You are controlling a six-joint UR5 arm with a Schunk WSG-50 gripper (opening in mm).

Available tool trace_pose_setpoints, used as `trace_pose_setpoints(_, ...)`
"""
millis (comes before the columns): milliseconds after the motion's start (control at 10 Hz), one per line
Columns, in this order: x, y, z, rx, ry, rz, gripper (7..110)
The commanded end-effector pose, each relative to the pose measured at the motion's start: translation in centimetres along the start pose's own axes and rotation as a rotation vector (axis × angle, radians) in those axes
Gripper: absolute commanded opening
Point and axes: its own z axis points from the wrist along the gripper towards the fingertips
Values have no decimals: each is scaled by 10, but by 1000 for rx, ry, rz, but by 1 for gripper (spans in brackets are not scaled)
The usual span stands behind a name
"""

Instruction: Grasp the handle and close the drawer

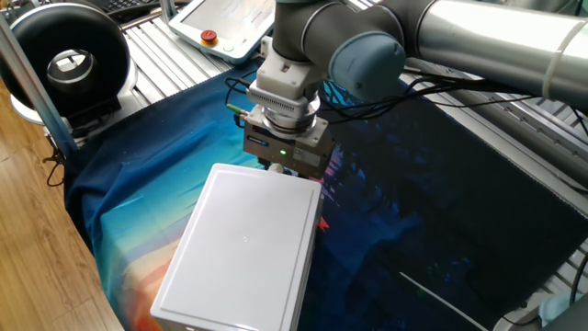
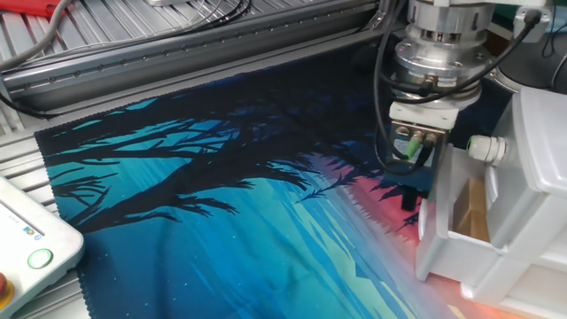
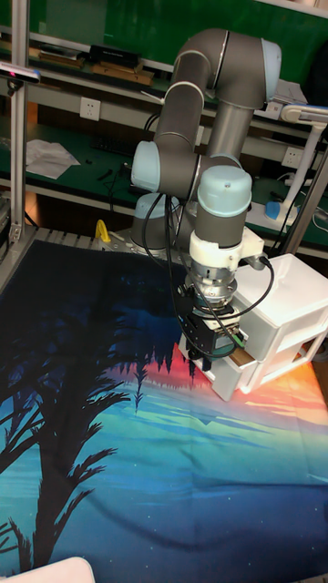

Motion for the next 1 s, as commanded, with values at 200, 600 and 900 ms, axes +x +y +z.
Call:
trace_pose_setpoints(200,-9,-5,0,22,-45,30,66)
trace_pose_setpoints(600,-5,3,2,1,-29,21,66)
trace_pose_setpoints(900,-5,2,2,6,-28,22,44)
